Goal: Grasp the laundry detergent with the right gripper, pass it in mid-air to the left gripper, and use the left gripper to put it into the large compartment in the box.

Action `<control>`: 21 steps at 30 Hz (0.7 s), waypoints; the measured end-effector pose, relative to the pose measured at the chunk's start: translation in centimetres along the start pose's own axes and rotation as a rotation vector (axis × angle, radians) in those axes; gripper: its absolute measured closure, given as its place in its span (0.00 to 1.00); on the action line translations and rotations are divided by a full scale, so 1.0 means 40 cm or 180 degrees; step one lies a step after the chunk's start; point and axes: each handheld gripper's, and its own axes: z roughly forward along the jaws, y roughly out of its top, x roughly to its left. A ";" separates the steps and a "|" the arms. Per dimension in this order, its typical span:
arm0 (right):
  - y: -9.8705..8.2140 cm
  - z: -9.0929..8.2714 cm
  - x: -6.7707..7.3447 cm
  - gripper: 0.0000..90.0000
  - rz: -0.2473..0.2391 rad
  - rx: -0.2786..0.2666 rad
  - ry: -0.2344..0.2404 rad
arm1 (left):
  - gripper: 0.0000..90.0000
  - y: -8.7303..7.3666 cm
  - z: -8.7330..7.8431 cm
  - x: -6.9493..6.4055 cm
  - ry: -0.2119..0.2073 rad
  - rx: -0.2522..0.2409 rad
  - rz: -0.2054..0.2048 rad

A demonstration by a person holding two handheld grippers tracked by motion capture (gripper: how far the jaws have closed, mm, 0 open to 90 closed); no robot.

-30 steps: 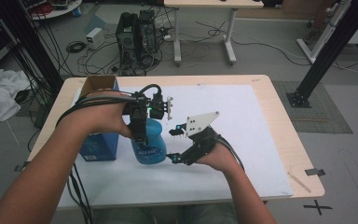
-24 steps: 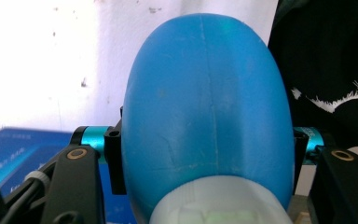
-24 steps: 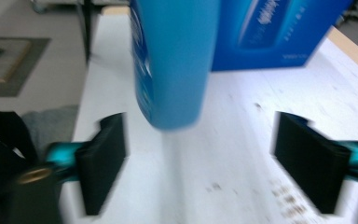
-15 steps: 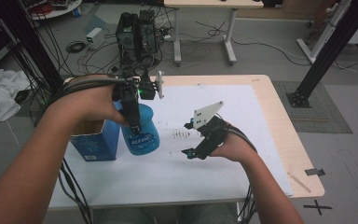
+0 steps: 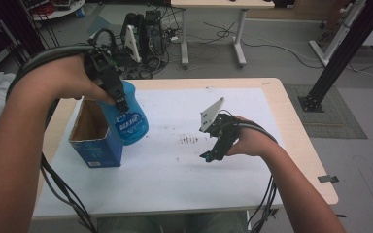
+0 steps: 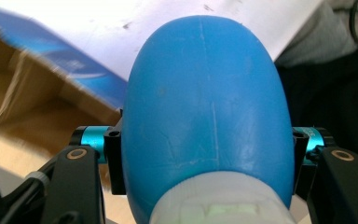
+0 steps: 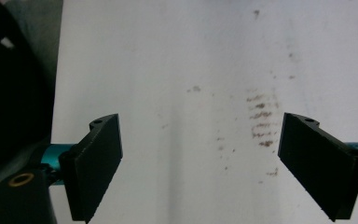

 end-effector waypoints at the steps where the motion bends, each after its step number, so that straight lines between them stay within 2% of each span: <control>1: 0.000 0.002 -0.005 0.14 -0.0065 0.0030 0.0016 | 0.43 -0.006 -0.008 0.006 0.0023 -0.0016 -0.0059; 5: 0.007 0.002 -0.010 0.14 -0.0087 0.0298 0.0068 | 0.43 -0.030 -0.035 0.030 0.0042 -0.0042 -0.0274; 9: 0.019 -0.011 -0.016 0.14 -0.0102 0.0452 0.0123 | 0.43 -0.055 -0.049 0.052 0.0058 -0.0063 -0.0453; 12: 0.027 -0.020 -0.019 0.14 -0.0116 0.0527 0.0137 | 0.43 -0.074 -0.060 0.072 0.0052 -0.0052 -0.0612; 14: 0.030 -0.024 -0.022 0.14 -0.0127 0.0559 0.0141 | 0.43 -0.086 -0.064 0.084 0.0046 -0.0094 -0.0777; 16: 0.033 -0.027 -0.023 0.14 -0.0135 0.0600 0.0163 | 0.43 -0.096 -0.071 0.098 0.0075 -0.0068 -0.0812; 17: 0.033 -0.028 -0.024 0.14 -0.0133 0.0597 0.0163 | 0.43 -0.100 -0.072 0.102 0.0090 -0.0091 -0.0878; 18: 0.033 -0.028 -0.028 0.14 -0.0195 0.0613 0.0169 | 0.43 -0.104 -0.073 0.107 0.0108 -0.0101 -0.0912; 19: 0.034 -0.027 -0.026 0.14 -0.0139 0.0613 0.0168 | 0.43 -0.107 -0.074 0.112 0.0115 -0.0101 -0.0958; 21: 0.034 -0.024 -0.026 0.14 -0.0150 0.0625 0.0153 | 0.43 -0.113 -0.075 0.123 0.0128 -0.0097 -0.0995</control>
